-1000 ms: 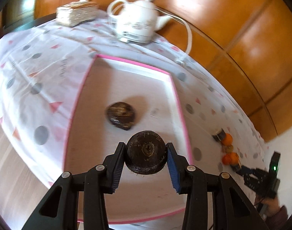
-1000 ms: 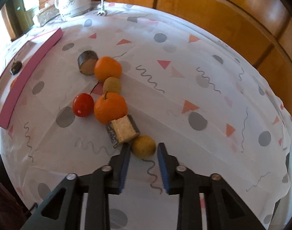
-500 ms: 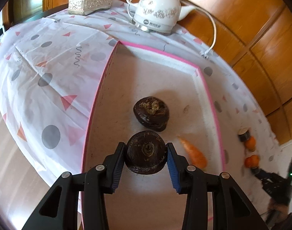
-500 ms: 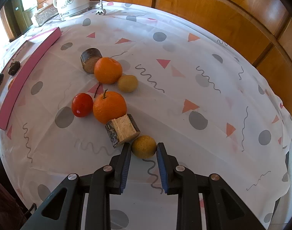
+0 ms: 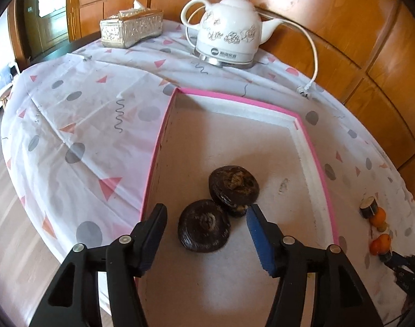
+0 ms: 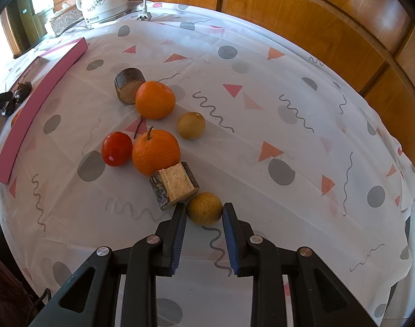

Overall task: Organize fruits
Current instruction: 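Close the right gripper on the small yellow round fruit and lift it, then carry the yellow fruit into the pink tray and open the right gripper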

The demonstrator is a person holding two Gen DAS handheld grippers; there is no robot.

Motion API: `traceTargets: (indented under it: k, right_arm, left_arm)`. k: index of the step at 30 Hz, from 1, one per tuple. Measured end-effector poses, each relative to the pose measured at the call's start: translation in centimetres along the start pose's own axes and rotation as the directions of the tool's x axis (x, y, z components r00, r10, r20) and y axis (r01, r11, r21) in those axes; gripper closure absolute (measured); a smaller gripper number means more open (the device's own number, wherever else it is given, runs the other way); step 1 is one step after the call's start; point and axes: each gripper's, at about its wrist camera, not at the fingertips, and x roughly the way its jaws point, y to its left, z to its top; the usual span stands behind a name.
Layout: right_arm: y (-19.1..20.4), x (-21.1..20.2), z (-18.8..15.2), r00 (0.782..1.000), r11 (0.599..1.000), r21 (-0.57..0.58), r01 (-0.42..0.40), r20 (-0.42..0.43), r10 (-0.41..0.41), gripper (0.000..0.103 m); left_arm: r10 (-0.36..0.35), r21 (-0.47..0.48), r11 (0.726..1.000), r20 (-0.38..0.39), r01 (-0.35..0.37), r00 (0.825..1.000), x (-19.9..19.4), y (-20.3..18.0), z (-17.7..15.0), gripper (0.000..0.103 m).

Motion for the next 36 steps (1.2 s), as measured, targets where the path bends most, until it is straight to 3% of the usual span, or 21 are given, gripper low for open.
traceTargets:
  k: [4,12,19,27,36]
  right_arm:
    - [0.0,0.0,0.0,1.0,1.0,0.004,0.0,0.0,0.0,0.076]
    - [-0.1,-0.6,-0.4,1.0,0.999,0.038,-0.015,-0.019,0.016,0.076]
    - [0.1,-2.6,-0.9,0.996,0.991,0.102,-0.083,-0.001,0.084,0.076]
    - [4.3,-4.5,-0.4,0.983,0.98,0.085,-0.179,0.052,0.175,0.076]
    - [11.7,-6.5,2.6,0.947,0.954,-0.029,-0.298,0.117,0.299,0.076]
  left_arm:
    - [0.013,0.02,1.0,0.033,-0.014,0.999,-1.3,-0.7,-1.4,0.042]
    - [-0.012,0.09,0.996,0.026,0.01,1.0,-2.3,-2.5,-3.4,0.041]
    - [-0.024,0.1,0.995,0.051,0.019,0.998,-3.1,-3.0,-3.8,0.04]
    - [-0.014,0.047,0.999,0.068,0.011,0.998,-3.7,-1.6,-3.8,0.038]
    - [-0.015,0.002,1.0,0.092,0.015,0.996,-4.5,-0.1,-3.6,0.038]
